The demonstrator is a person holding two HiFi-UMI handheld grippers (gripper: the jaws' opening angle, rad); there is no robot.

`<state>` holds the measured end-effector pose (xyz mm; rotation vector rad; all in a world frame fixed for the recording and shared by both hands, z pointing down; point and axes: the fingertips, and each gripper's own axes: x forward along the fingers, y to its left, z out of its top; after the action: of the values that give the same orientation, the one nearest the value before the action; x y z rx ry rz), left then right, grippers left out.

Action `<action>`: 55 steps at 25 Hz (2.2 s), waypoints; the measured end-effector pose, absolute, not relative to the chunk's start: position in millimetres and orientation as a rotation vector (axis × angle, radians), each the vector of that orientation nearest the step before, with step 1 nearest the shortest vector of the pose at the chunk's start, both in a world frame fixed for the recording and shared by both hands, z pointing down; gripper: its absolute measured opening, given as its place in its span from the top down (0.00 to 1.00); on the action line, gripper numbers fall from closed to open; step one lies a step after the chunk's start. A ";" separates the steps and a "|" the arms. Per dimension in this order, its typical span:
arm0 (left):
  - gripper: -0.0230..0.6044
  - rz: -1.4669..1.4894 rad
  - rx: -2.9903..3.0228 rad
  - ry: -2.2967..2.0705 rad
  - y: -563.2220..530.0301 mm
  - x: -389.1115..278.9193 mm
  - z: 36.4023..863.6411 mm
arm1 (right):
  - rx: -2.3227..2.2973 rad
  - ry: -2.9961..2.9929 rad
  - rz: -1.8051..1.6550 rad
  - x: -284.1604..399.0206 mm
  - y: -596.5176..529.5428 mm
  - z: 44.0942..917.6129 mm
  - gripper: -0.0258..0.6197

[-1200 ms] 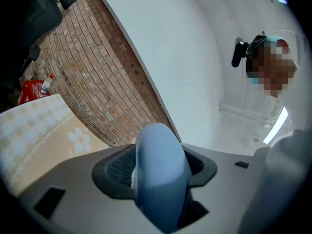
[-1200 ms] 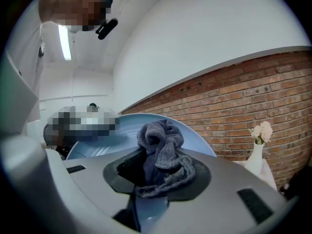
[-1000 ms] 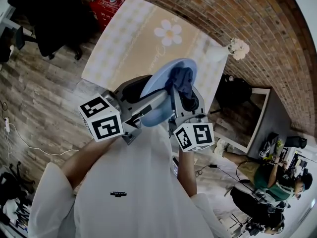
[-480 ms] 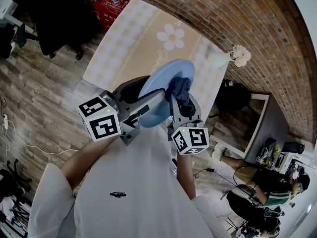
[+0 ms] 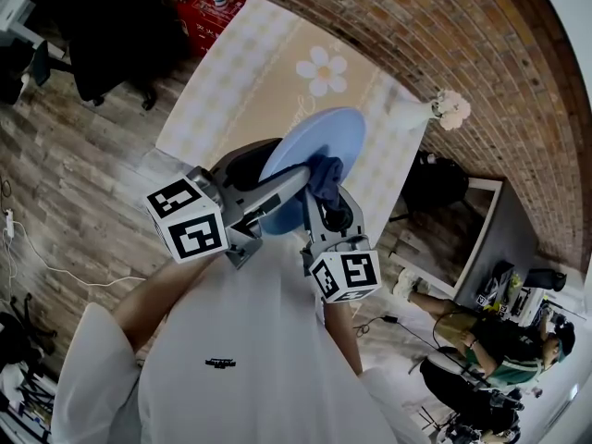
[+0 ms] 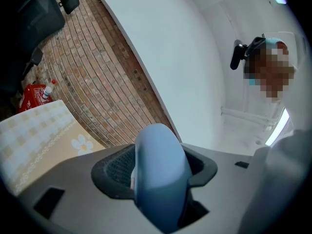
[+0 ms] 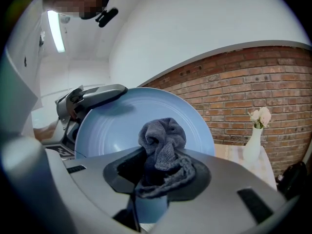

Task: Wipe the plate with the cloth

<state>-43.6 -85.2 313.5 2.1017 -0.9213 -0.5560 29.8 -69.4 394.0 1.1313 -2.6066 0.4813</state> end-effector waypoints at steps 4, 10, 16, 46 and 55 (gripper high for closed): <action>0.57 -0.550 2.102 -0.902 -94.1 -49.7 319.9 | 1.107 -2.663 0.505 12.8 -72.2 388.2 0.72; 0.57 -0.515 2.132 -0.877 -99.8 -50.5 325.2 | 1.086 -2.724 0.459 -2.9 -80.6 376.8 0.72; 0.57 -0.470 2.126 -0.833 -87.0 -34.1 328.1 | 1.071 -2.778 0.360 2.3 -83.5 356.5 0.72; 0.57 -0.615 2.167 -0.908 -97.1 -58.1 295.7 | 1.126 -2.530 0.508 50.9 -67.1 419.3 0.72; 0.57 -0.616 2.127 -0.993 -108.7 -77.2 305.0 | 0.931 -2.648 0.642 2.1 -37.0 409.0 0.72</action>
<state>-77.2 -108.7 305.0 2.1268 -0.9925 -0.6164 2.1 -37.0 409.0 0.9309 -2.6484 0.6424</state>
